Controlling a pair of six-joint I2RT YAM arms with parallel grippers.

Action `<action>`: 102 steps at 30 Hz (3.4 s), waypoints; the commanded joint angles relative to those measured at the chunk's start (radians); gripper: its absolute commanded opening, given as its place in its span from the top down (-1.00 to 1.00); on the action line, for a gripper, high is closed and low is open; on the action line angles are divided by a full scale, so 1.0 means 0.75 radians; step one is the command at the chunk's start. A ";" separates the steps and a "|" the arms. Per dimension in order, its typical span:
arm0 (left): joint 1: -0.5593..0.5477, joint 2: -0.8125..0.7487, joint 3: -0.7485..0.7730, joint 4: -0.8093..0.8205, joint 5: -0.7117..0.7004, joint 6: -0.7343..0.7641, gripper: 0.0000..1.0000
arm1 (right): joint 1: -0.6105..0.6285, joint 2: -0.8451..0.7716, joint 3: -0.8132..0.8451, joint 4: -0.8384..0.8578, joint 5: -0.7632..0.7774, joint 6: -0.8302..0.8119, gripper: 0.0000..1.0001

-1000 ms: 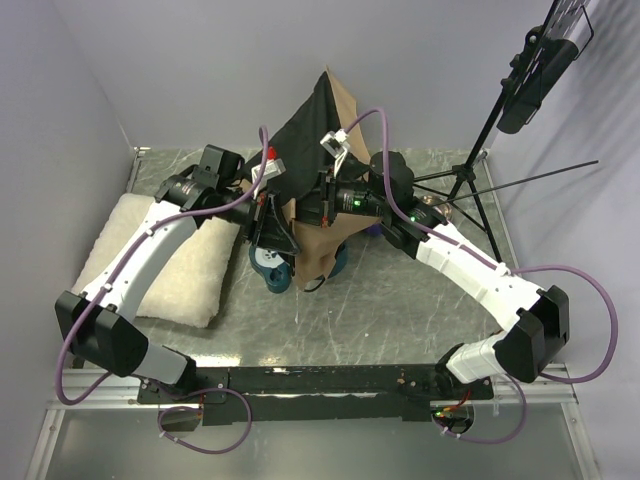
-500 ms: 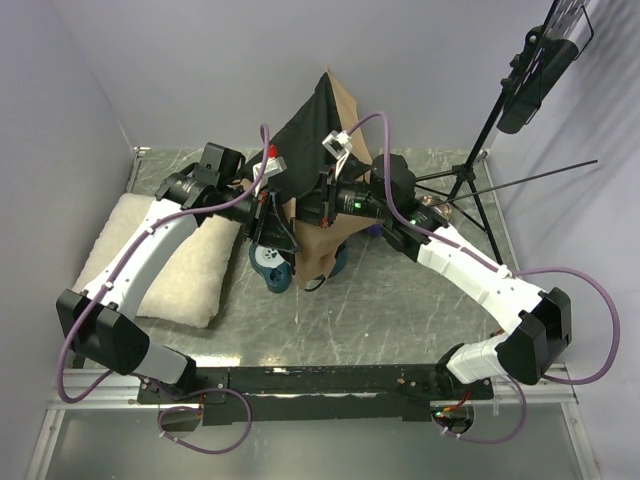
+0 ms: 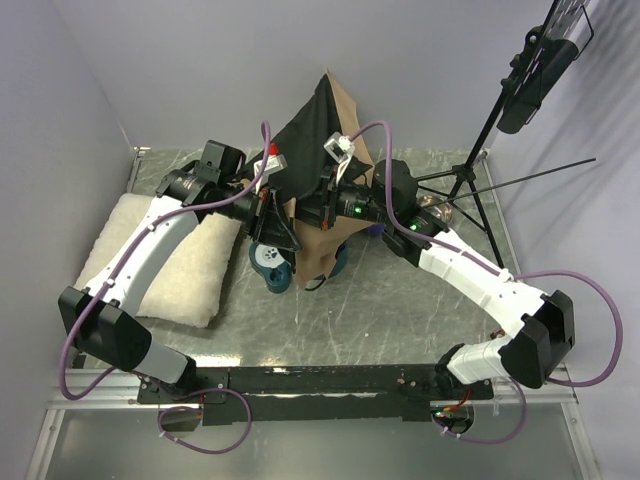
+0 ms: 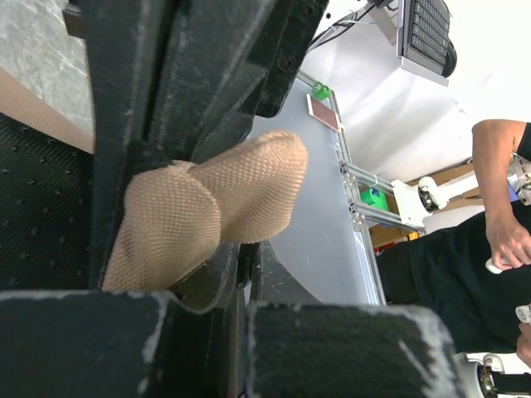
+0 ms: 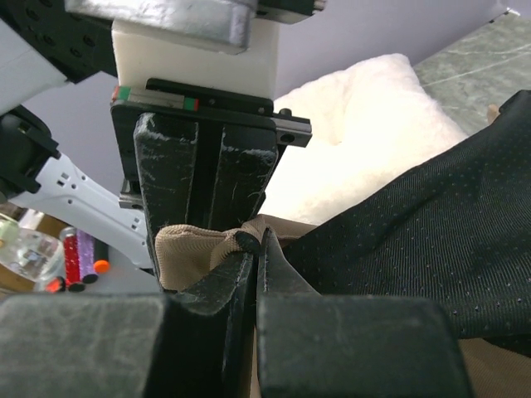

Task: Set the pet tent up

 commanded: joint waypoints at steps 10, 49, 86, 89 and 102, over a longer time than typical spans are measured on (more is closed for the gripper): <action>0.030 0.074 0.015 -0.195 -0.224 -0.045 0.99 | 0.086 -0.166 -0.004 0.217 -0.201 -0.104 1.00; 0.739 -0.376 -0.108 0.061 -0.367 0.254 -0.74 | 0.062 -0.378 -0.219 -0.125 -0.289 -0.536 1.00; 0.431 -0.192 -0.001 0.077 -0.422 0.786 0.87 | 0.044 -0.812 -0.240 -1.017 0.236 -1.231 -0.91; 0.402 -0.211 0.043 0.124 -0.451 0.694 0.86 | 0.033 -0.792 -0.132 -1.065 0.279 -1.311 -0.95; 0.388 -0.241 0.119 0.061 -0.559 0.610 0.88 | 0.025 -0.828 -0.041 -1.264 0.420 -1.526 -1.00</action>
